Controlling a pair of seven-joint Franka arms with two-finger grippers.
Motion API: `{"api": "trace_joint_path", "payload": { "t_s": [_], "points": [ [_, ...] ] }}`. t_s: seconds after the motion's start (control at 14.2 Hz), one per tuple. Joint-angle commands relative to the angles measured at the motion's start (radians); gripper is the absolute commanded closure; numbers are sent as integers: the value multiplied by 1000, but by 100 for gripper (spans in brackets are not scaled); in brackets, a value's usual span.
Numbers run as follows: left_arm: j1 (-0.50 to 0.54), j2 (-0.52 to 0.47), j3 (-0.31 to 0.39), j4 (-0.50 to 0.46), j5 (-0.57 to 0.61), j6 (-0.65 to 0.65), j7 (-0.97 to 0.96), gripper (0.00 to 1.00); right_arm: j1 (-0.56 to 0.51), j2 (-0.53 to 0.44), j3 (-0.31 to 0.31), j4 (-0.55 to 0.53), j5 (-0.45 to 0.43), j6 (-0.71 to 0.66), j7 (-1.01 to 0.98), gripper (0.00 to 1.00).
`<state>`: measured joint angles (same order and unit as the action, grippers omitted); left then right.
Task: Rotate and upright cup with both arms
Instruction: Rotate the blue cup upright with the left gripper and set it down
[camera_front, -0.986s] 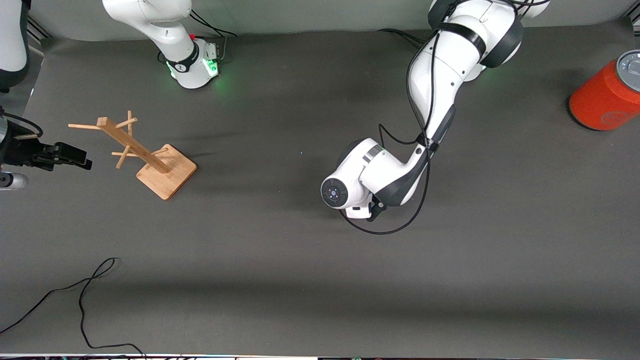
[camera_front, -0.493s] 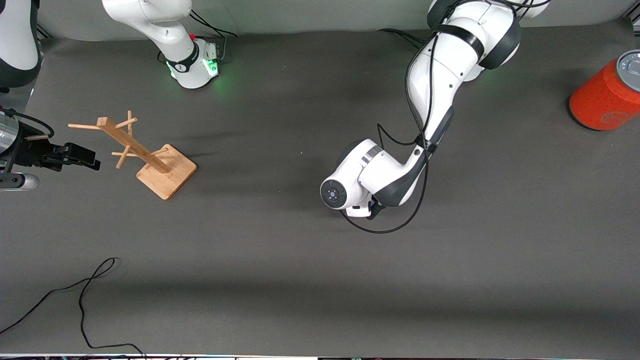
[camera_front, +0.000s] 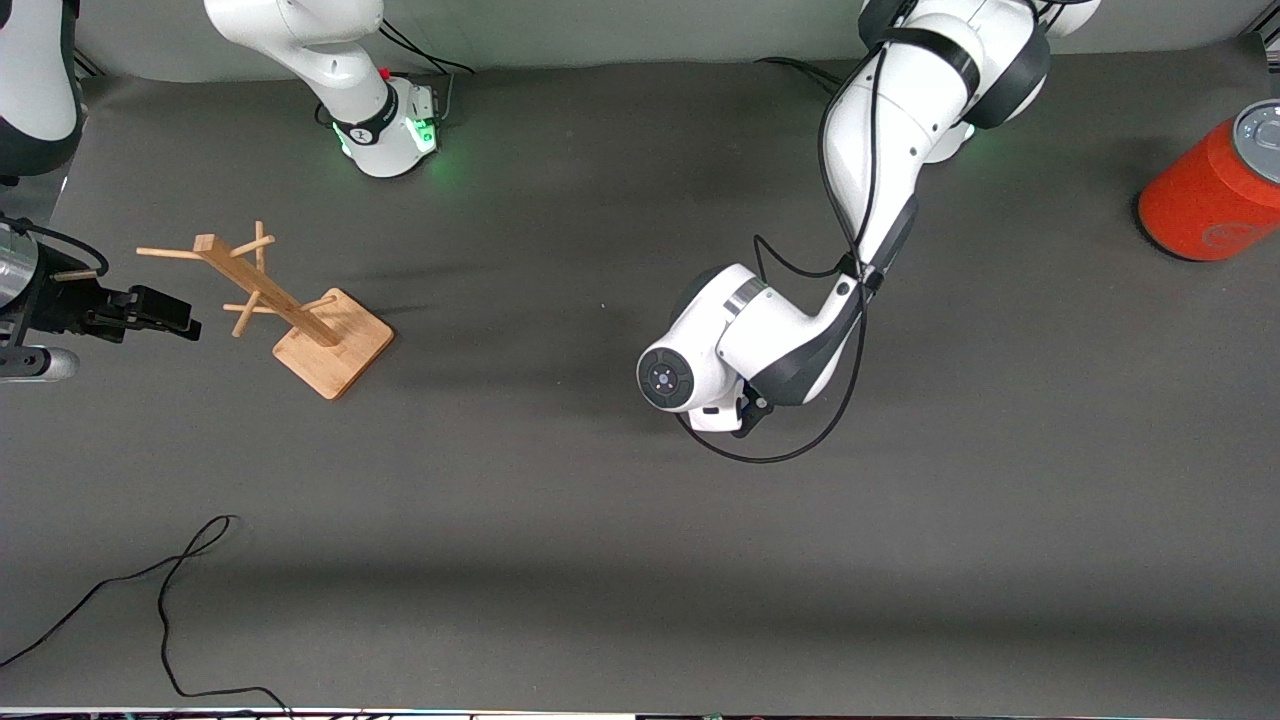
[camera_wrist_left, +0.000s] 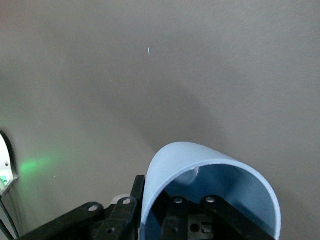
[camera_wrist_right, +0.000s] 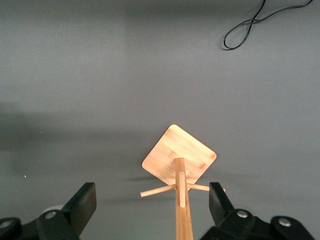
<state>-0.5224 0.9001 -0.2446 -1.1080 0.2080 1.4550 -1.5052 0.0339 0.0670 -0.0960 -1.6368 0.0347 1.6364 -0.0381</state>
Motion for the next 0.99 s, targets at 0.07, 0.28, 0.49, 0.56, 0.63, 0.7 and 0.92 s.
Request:
{"api": "trace_joint_path", "payload": {
  "t_s": [0.07,0.28,0.49,0.56,0.63,0.7,0.92],
  "points": [
    [33,-160,7,-10,-57,-31,123,100,6,1,-4,-6,5,8,23,0],
    [85,-411,8,-254,-131,103,303,100,6,-1,-4,-6,5,8,23,0],
    [110,-680,11,-714,-145,470,397,100,6,-1,-4,-5,5,8,27,0],
    [108,-728,11,-831,-145,599,398,100,6,-1,-4,-5,5,8,50,0],
    [102,-743,11,-919,-144,714,399,100,8,-1,-2,-3,5,8,63,0],
    [94,-733,11,-979,-142,825,398,100,8,-1,1,-1,4,8,69,0],
    [59,-606,10,-1021,-139,988,398,100,8,-9,1,5,-21,8,67,0]
  ]
}}
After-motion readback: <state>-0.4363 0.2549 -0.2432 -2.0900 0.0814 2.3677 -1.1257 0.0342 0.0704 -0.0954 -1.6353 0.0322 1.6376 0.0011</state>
